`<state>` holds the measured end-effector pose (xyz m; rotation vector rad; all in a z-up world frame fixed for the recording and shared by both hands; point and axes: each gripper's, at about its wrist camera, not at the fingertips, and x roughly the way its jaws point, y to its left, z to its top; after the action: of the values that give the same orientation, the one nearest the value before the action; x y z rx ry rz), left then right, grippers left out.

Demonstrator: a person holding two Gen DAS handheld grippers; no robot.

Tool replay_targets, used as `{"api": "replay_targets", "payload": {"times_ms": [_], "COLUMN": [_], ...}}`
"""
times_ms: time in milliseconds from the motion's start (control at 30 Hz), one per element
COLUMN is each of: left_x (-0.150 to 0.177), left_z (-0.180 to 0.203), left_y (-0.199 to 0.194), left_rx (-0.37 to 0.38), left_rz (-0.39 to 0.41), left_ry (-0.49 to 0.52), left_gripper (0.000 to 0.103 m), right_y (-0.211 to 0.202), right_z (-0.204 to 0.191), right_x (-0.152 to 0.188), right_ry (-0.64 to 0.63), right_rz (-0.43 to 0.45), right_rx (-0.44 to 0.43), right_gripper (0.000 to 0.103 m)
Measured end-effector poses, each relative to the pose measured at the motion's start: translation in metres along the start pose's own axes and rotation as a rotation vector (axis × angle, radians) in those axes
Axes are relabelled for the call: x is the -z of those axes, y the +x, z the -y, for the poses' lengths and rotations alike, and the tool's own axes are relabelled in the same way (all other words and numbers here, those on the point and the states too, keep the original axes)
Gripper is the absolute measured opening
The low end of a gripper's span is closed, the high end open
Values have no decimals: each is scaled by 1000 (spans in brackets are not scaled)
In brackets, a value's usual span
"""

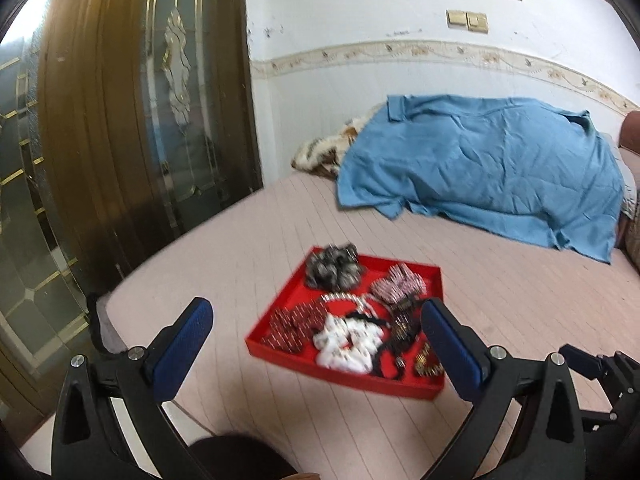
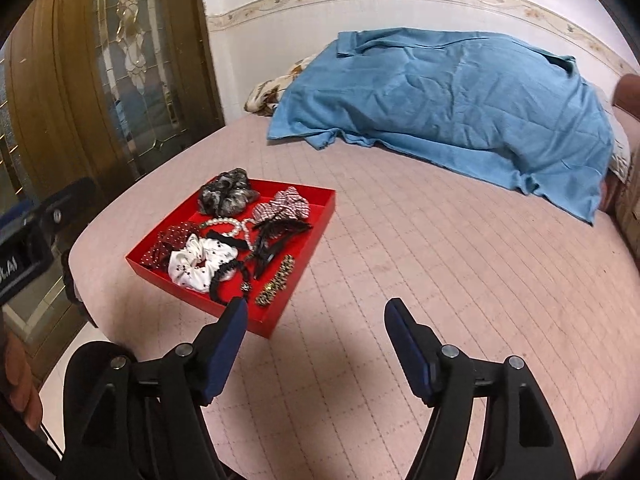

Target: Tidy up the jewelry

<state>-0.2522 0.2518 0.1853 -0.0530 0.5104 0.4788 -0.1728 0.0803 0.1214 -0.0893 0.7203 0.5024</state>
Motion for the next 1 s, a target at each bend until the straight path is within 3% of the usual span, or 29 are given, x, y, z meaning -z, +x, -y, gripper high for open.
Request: {"api": "replay_targets", "payload": {"times_ms": [233, 1000], "left_x": [13, 21], "left_z": [3, 4], "left_y": [0, 12], "left_rx": [22, 76], "left_rz": [-48, -104], "left_ry": [11, 19], "left_gripper": [103, 103], "right_y": [-8, -2], "right_z": [3, -7], "right_x": [6, 12], "right_ry": [11, -23], "right_rz": [14, 5], "right_rx": [32, 78], "right_gripper": [80, 81]}}
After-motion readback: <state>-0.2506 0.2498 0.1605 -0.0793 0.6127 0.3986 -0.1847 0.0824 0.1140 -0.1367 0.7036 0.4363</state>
